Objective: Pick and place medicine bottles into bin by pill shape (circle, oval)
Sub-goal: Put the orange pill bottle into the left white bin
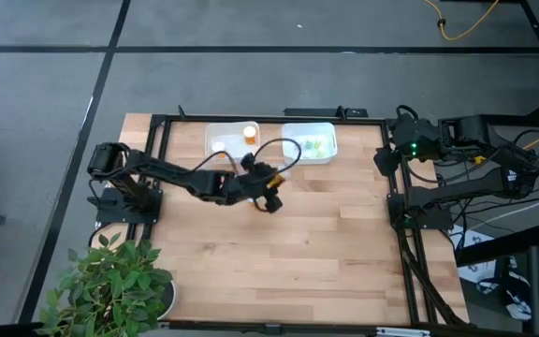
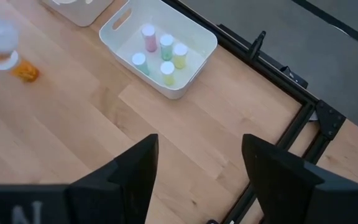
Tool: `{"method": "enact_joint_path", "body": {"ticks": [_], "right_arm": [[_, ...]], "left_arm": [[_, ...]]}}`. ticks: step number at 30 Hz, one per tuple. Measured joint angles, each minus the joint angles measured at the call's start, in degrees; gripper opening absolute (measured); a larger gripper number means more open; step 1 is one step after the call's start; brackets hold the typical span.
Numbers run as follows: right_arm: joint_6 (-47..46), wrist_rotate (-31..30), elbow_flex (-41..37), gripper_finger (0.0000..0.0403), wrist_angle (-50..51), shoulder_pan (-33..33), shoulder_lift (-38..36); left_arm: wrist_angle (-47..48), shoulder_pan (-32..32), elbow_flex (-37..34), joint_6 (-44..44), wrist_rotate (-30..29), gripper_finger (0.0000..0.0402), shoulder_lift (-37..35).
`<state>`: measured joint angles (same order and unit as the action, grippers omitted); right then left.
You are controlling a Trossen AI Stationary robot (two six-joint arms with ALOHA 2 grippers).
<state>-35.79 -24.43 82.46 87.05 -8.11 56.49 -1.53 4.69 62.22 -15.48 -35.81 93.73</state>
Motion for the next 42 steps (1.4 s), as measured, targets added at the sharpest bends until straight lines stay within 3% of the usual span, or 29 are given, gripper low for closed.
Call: {"method": "enact_joint_path", "body": {"ticks": [6, 10, 19, 27, 33, 37, 42], "right_arm": [[0.04, 0.0, -0.01, 0.0233, -0.04, 0.01, 0.0], [-0.03, 0.0, 0.0, 0.0232, -0.04, 0.0, 0.0], [-0.13, 0.0, 0.0, 0.0233, -0.24, 0.0, 0.0], [-2.05, 0.0, 0.0, 0.0232, -3.02, -0.01, 0.22], [-2.44, 1.3, 0.0, 0.0233, -3.26, 0.12, 0.5], [0.28, 1.39, 0.0, 0.0232, -3.26, 0.14, 0.49], [1.9, 1.57, 0.0, 0.0233, -3.21, 0.14, 0.48]], "left_arm": [[-29.96, 1.56, -12.26, 4.35, 2.12, 0.0165, 0.03], [-35.45, 2.89, -16.47, 4.46, 2.63, 0.0165, 1.86], [-50.88, 9.11, -16.68, 11.23, 7.01, 0.0165, 11.94], [-72.45, 8.16, -16.6, 9.8, 18.63, 0.0165, 23.9], [-71.78, 8.04, -15.7, 12.67, 17.11, 0.0165, 26.26], [-63.06, 7.29, -13.82, 16.2, 16.92, 0.0165, 26.25], [-53.71, 6.89, -11.12, 9.19, 19.74, 0.0165, 26.36]]}}
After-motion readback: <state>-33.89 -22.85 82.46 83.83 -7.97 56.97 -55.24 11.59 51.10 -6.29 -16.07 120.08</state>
